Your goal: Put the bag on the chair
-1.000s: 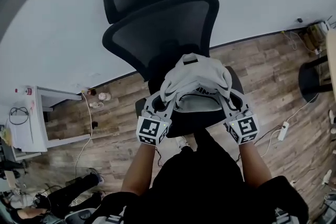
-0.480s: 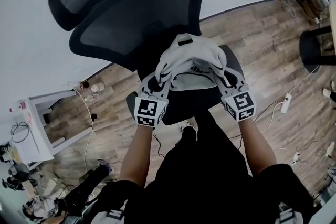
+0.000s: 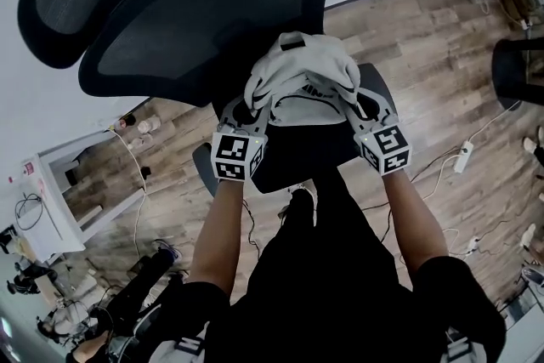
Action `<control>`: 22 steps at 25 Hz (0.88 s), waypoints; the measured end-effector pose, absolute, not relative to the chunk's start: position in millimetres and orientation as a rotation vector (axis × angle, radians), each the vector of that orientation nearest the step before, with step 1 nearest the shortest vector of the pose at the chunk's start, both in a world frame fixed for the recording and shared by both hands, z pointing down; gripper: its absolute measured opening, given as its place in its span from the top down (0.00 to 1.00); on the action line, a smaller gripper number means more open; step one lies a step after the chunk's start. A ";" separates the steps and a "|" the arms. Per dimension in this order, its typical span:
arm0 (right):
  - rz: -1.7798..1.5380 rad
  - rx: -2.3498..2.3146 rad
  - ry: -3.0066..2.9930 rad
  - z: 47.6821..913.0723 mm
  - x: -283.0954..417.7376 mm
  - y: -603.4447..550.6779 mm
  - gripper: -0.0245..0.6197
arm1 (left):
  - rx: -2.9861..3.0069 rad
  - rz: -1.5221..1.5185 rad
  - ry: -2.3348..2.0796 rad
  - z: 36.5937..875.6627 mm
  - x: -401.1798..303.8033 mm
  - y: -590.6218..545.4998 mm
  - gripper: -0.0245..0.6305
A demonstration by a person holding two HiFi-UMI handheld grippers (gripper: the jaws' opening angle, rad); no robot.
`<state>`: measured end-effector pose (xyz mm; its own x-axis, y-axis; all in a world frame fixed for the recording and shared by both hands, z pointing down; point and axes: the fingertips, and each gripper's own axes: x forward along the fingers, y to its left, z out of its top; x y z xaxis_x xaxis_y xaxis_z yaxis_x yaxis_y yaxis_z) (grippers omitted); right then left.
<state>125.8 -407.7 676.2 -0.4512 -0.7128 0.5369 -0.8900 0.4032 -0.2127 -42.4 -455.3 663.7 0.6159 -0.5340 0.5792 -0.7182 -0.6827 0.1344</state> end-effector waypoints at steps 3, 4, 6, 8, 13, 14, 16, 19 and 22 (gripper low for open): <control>0.646 1.372 -2.326 679.7 120.4 -422.9 0.82 | 2.477 0.739 -1.049 671.0 -46.3 -468.4 0.80; 0.647 1.374 -2.334 679.8 117.8 -426.0 0.82 | 2.472 0.739 -1.059 672.4 -48.3 -470.8 0.80; 0.676 1.385 -2.352 679.2 115.3 -429.0 0.82 | 2.465 0.724 -1.071 674.6 -50.1 -473.0 0.79; 0.693 1.386 -2.367 679.7 112.9 -429.5 0.81 | 2.456 0.710 -1.082 677.8 -51.6 -473.0 0.79; 0.684 1.400 -2.386 680.5 102.5 -428.5 0.80 | 2.451 0.715 -1.103 680.6 -59.4 -469.8 0.79; 0.683 1.406 -2.383 680.8 101.6 -427.3 0.80 | 2.450 0.720 -1.105 681.2 -59.8 -468.6 0.79; 0.683 1.407 -2.379 681.2 100.3 -423.7 0.79 | 2.442 0.733 -1.117 682.8 -60.4 -467.0 0.78; 0.696 1.370 -2.378 679.3 97.6 -416.4 0.74 | 2.410 0.766 -1.154 686.1 -62.6 -463.5 0.75; 0.659 1.329 -2.381 675.5 91.8 -409.5 0.64 | 2.385 0.798 -1.184 686.5 -68.3 -456.7 0.68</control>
